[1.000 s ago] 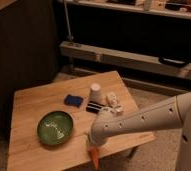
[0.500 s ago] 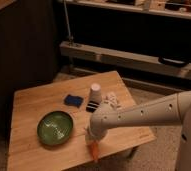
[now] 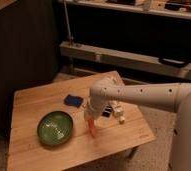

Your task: Place the pepper on the white sponge

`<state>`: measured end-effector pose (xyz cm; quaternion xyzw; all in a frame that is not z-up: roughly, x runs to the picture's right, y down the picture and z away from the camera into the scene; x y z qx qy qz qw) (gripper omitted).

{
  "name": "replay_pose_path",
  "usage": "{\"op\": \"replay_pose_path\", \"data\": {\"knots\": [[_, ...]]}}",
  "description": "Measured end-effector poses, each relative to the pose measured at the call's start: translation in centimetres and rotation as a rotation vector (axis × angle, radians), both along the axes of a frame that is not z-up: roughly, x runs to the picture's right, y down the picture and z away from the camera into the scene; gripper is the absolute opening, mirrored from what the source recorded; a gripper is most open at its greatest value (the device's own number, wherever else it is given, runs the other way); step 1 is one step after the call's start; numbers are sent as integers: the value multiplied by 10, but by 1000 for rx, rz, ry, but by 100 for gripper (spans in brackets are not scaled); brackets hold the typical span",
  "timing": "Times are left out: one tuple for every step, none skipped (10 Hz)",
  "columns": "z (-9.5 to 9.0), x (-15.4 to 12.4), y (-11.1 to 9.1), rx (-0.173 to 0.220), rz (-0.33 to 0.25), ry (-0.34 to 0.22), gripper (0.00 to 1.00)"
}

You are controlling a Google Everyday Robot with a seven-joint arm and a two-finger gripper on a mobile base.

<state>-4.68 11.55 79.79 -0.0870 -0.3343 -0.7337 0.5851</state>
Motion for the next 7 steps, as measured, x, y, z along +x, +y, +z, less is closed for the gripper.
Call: {"op": "replay_pose_path", "data": {"knots": [[6, -13, -16, 6, -7, -3, 35], [14, -29, -33, 15, -18, -4, 35], [20, -42, -44, 22, -29, -6, 35], [27, -58, -57, 30, -47, -7, 35], [36, -72, -69, 38, -68, 0, 35], [44, -80, -76, 45, -84, 6, 35], [56, -91, -83, 48, -102, 11, 35]]}}
